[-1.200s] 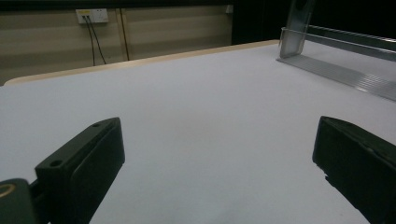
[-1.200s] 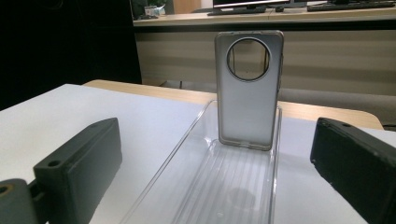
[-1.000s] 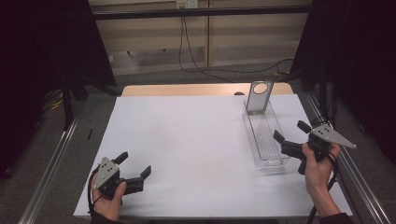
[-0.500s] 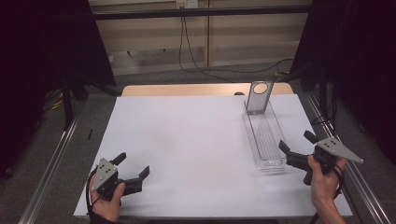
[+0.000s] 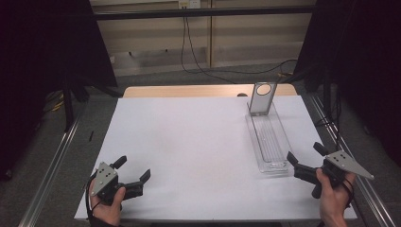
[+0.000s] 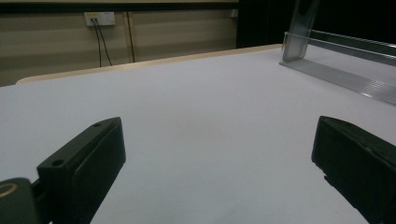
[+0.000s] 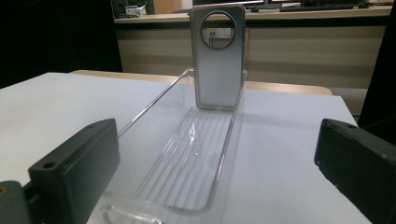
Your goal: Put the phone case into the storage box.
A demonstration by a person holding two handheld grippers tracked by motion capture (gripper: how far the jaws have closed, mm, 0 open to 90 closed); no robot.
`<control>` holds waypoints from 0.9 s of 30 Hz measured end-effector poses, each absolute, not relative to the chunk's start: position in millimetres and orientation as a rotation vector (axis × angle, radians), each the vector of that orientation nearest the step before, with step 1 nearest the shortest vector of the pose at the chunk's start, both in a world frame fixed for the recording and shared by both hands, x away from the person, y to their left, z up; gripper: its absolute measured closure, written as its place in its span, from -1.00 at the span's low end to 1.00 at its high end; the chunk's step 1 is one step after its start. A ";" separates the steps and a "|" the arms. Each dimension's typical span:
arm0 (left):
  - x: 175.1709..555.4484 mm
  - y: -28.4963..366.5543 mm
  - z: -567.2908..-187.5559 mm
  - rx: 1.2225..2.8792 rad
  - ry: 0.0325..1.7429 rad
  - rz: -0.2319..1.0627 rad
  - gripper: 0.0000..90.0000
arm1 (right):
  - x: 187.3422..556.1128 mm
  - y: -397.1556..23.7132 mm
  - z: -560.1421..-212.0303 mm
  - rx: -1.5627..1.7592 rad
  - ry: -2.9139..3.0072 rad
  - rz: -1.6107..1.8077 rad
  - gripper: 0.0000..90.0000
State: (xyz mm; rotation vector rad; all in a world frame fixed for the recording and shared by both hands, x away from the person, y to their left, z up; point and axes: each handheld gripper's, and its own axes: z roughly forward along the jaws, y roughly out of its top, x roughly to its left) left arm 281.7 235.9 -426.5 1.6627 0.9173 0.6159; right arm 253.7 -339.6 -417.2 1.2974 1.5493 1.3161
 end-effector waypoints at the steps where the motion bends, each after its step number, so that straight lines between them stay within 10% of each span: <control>1: 281.6 236.5 -426.4 1.664 0.916 0.620 -0.94 | 251.5 -339.8 -418.1 1.299 1.549 1.312 -1.00; 27: 278.2 240.2 -425.4 1.653 0.934 0.629 -0.94 | 224.7 -349.5 -437.7 1.326 1.502 1.249 -1.00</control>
